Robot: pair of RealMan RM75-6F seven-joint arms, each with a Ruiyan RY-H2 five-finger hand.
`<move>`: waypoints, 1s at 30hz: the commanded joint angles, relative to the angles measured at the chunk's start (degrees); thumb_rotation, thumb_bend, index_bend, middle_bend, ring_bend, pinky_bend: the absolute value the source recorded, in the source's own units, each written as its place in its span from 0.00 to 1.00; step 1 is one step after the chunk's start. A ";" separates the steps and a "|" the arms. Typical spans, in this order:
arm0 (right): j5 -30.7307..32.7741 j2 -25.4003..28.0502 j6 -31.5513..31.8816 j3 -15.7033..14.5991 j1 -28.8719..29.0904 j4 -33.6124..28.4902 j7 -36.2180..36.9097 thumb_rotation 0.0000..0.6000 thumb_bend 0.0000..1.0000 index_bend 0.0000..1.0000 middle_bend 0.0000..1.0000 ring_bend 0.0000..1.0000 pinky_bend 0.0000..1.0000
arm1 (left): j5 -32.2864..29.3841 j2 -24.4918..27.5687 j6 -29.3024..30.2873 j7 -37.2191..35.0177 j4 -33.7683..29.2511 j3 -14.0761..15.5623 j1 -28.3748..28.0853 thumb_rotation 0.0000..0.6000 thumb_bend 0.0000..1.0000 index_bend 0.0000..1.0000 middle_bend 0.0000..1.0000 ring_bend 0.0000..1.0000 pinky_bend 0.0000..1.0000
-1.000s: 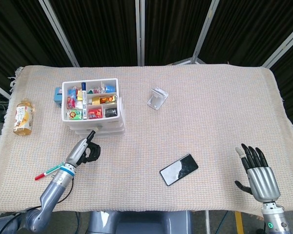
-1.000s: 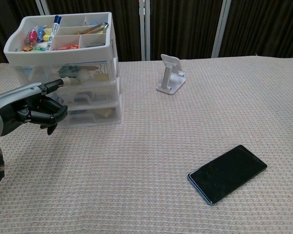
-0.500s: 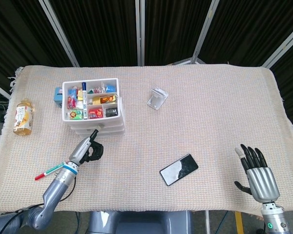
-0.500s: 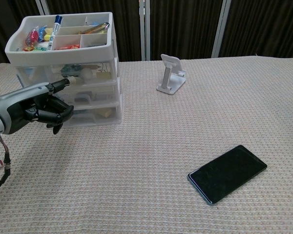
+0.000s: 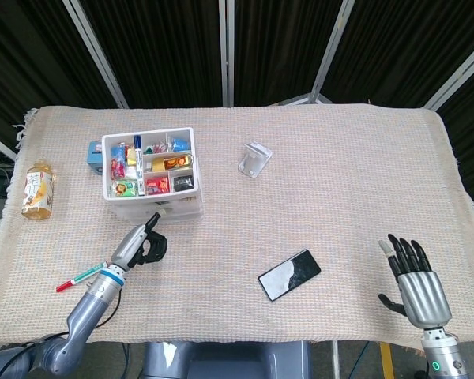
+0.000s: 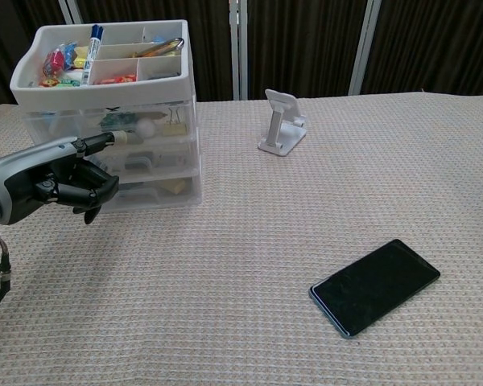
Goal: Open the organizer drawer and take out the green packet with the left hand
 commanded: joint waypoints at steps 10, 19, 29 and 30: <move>0.18 -0.07 -0.17 -0.01 -0.01 -0.07 -0.20 1.00 0.00 0.00 0.00 0.00 0.00 | 3.42 1.18 1.79 -2.86 0.07 2.59 1.50 1.00 0.69 0.12 0.83 0.81 0.66; 0.20 -0.25 -0.29 -0.11 -0.05 -0.12 -0.77 1.00 0.00 0.00 0.00 0.00 0.00 | 7.30 2.50 4.21 -5.31 0.13 5.22 2.99 1.00 0.69 0.12 0.83 0.81 0.66; 0.31 -0.43 -0.38 -0.09 -0.06 -0.02 -1.10 1.00 0.00 0.00 0.00 0.00 0.00 | 14.50 3.68 12.72 -1.16 1.85 9.06 6.66 1.00 0.69 0.05 0.83 0.81 0.66; 0.31 -0.44 -0.39 -0.10 -0.05 -0.02 -1.12 1.00 0.00 0.00 0.00 0.00 0.00 | 14.98 3.71 13.55 0.02 1.98 9.15 6.95 1.00 0.69 0.03 0.83 0.81 0.66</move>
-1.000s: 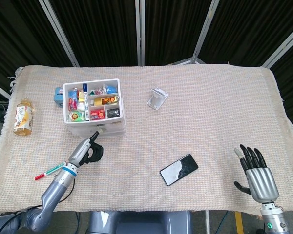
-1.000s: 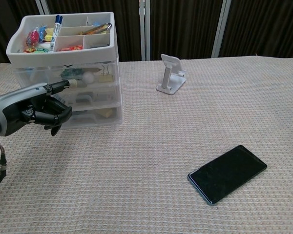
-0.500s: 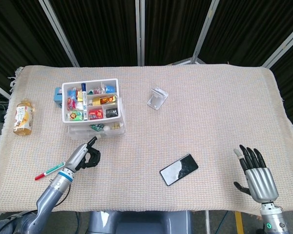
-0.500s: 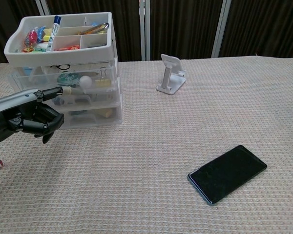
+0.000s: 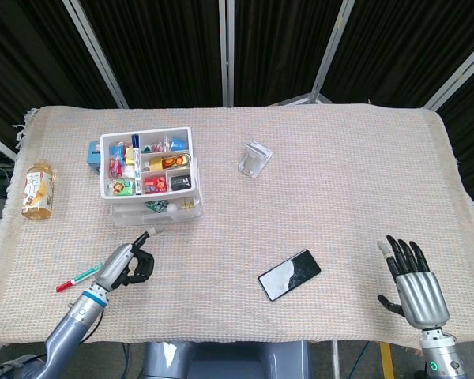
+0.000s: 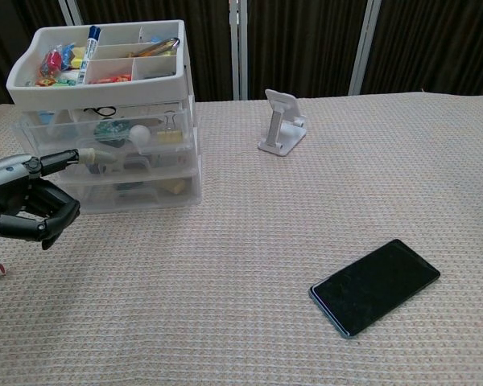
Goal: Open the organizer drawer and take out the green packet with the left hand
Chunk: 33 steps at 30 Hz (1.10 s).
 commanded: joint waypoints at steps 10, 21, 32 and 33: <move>0.05 -0.19 -0.11 -0.09 -0.05 -0.03 -0.58 1.00 0.00 0.00 0.00 0.00 0.00 | 4.72 4.19 11.89 24.60 -6.33 -0.62 4.36 1.00 0.68 0.00 0.83 0.81 0.66; 0.36 -0.25 -0.56 -0.15 -0.01 -0.12 -1.06 1.00 0.00 0.00 0.00 0.00 0.00 | -8.13 9.69 6.28 38.41 -16.48 -5.19 2.82 1.00 0.68 0.08 0.83 0.81 0.66; 0.49 -0.30 -0.84 -0.18 0.06 -0.11 -1.11 1.00 0.00 0.00 0.00 0.00 0.00 | -18.25 10.10 0.59 43.22 -18.23 -7.62 -0.08 1.00 0.68 0.19 0.83 0.82 0.66; 0.50 -0.29 -0.84 -0.18 0.06 -0.11 -1.10 1.00 0.00 0.00 0.00 0.00 0.00 | -18.97 10.10 0.18 43.46 -18.33 -7.74 -0.31 1.00 0.68 0.19 0.83 0.82 0.66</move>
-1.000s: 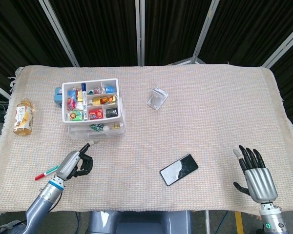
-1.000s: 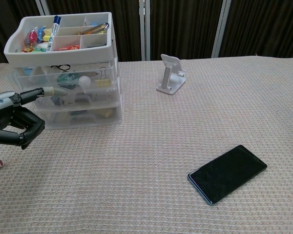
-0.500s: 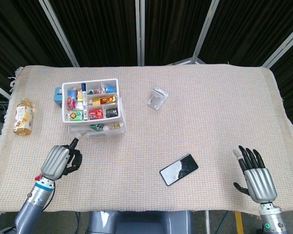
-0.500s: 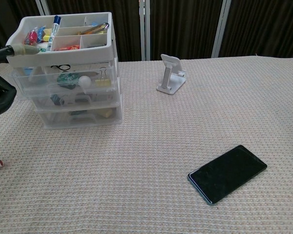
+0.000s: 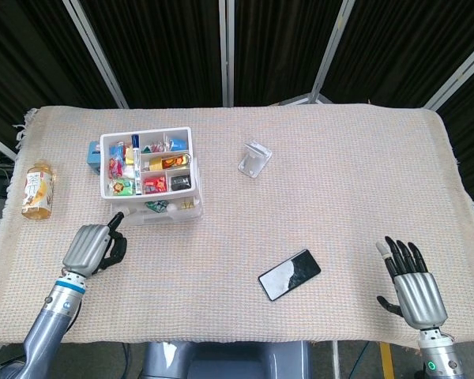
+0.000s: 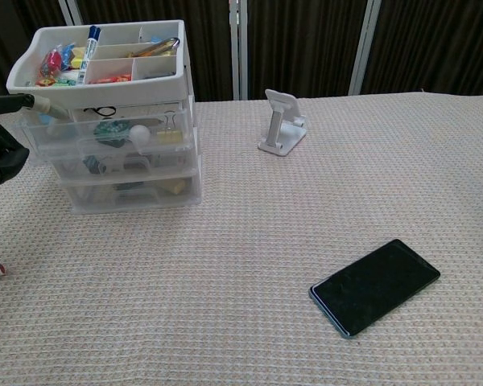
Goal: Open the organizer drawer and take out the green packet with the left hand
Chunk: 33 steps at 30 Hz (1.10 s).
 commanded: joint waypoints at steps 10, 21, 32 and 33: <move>-0.06 0.16 -0.04 -0.09 0.00 -0.11 0.34 1.00 0.00 0.00 0.00 0.00 0.00 | -5.48 0.17 -2.36 3.16 -1.30 -0.93 -2.00 1.00 0.69 0.25 0.83 0.82 0.66; -0.24 -0.18 -0.11 -0.23 0.00 0.06 -0.22 1.00 0.00 0.00 0.00 0.00 0.00 | -1.60 2.69 -2.39 0.46 -4.41 1.45 -0.94 1.00 0.69 0.28 0.83 0.82 0.66; -0.37 -0.42 -0.01 -0.32 -0.08 0.12 -0.74 1.00 0.00 0.00 0.00 0.00 0.00 | 5.57 4.86 -1.36 -2.70 -5.16 5.51 1.12 1.00 0.69 0.30 0.83 0.82 0.66; -0.36 -0.44 -0.03 -0.32 -0.08 0.13 -0.77 1.00 0.00 0.00 0.00 0.00 0.00 | 5.88 4.92 -1.28 -2.80 -5.15 5.66 1.21 1.00 0.69 0.30 0.83 0.82 0.66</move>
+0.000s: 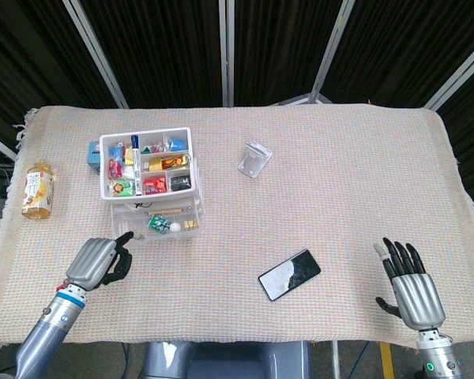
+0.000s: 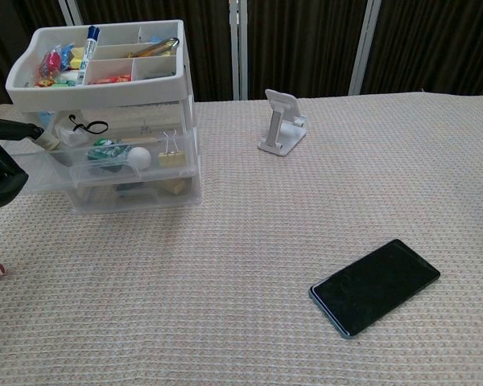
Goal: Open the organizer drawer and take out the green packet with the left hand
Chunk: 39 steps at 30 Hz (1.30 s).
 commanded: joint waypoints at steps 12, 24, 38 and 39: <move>0.03 -0.27 -0.19 -0.13 -0.03 0.07 -0.57 1.00 0.00 0.00 0.00 0.00 0.00 | 7.23 1.46 2.21 -2.42 0.49 3.78 2.19 1.00 0.69 0.30 0.83 0.82 0.66; 0.29 -0.37 -0.45 -0.15 -0.05 0.00 -0.91 1.00 0.00 0.00 0.00 0.00 0.00 | 7.86 1.31 3.38 -2.38 1.71 3.51 2.66 1.00 0.66 0.07 0.83 0.82 0.66; 0.11 -0.39 -0.45 -0.25 -0.03 -0.03 -0.81 1.00 0.00 0.00 0.00 0.00 0.00 | 11.13 4.72 8.74 -1.12 -2.06 1.84 3.96 1.00 0.37 0.10 0.83 0.82 0.66; 0.09 -0.41 -0.47 -0.27 -0.03 -0.02 -0.84 1.00 0.00 0.00 0.00 0.00 0.00 | 11.34 5.24 9.09 -0.53 -2.78 1.53 3.92 1.00 0.35 0.11 0.83 0.82 0.66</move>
